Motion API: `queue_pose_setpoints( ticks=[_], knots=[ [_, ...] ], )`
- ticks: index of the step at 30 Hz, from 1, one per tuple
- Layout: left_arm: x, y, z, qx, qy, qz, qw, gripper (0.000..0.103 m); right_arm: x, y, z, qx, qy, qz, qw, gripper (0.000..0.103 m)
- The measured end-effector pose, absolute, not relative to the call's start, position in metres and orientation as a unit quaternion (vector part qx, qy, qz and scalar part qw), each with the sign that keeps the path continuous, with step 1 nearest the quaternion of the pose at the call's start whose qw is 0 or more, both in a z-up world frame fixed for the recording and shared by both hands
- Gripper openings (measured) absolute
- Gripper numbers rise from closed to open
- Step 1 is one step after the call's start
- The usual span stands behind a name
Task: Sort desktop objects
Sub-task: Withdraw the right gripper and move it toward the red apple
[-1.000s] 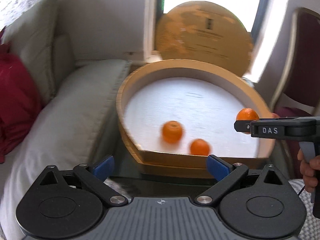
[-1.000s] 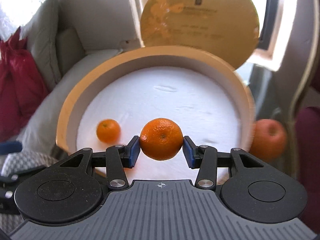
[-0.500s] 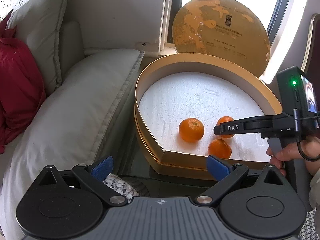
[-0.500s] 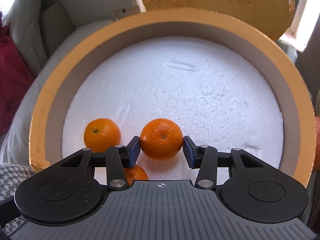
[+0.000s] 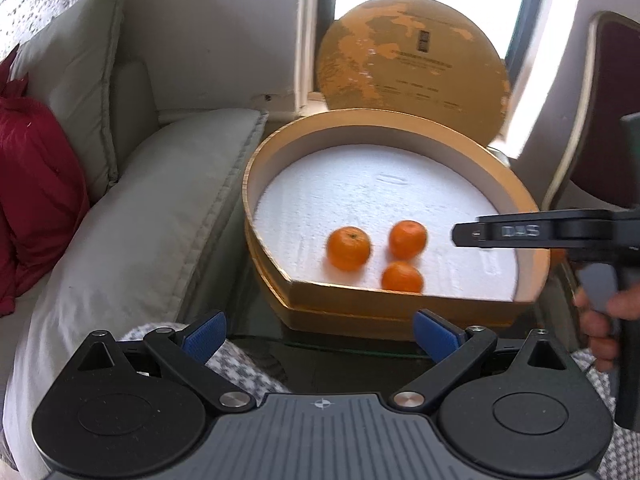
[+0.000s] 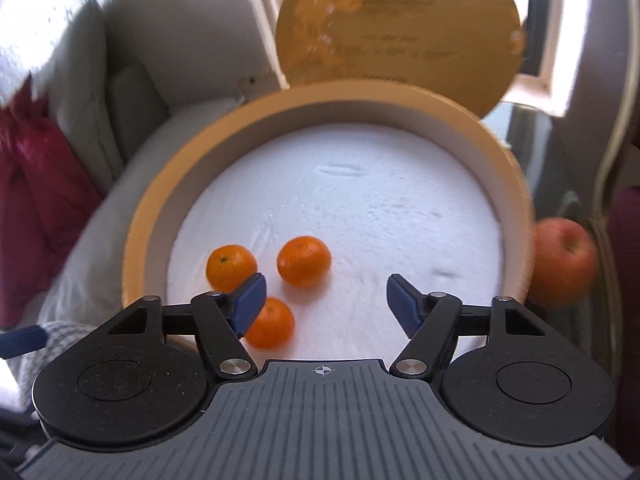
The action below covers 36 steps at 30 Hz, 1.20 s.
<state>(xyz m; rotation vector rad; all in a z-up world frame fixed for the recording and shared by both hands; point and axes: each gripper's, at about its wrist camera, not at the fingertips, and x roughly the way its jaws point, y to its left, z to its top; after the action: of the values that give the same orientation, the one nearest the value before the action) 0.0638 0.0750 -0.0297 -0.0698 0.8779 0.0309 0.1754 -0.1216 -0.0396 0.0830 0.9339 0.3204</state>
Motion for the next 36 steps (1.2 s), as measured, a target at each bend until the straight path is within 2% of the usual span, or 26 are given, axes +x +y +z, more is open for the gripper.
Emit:
queue_pose_setpoints(
  ticks=[13,24,36],
  knots=[
    [0.038,0.008,-0.011,0.024,0.423,-0.026,0.906,0.099,0.062,-0.203,-0.013,0.124,0.415,0.132,0.892,0.079],
    [0.023,-0.01,0.023,0.047,0.4,-0.021,0.915,0.102,0.042,-0.219,0.009,0.135,0.393,0.128,0.901,0.079],
    [0.038,-0.014,0.032,0.066,0.393,-0.026,0.917,0.102,0.052,-0.219,0.018,0.134,0.399,0.095,0.902,0.079]
  ],
)
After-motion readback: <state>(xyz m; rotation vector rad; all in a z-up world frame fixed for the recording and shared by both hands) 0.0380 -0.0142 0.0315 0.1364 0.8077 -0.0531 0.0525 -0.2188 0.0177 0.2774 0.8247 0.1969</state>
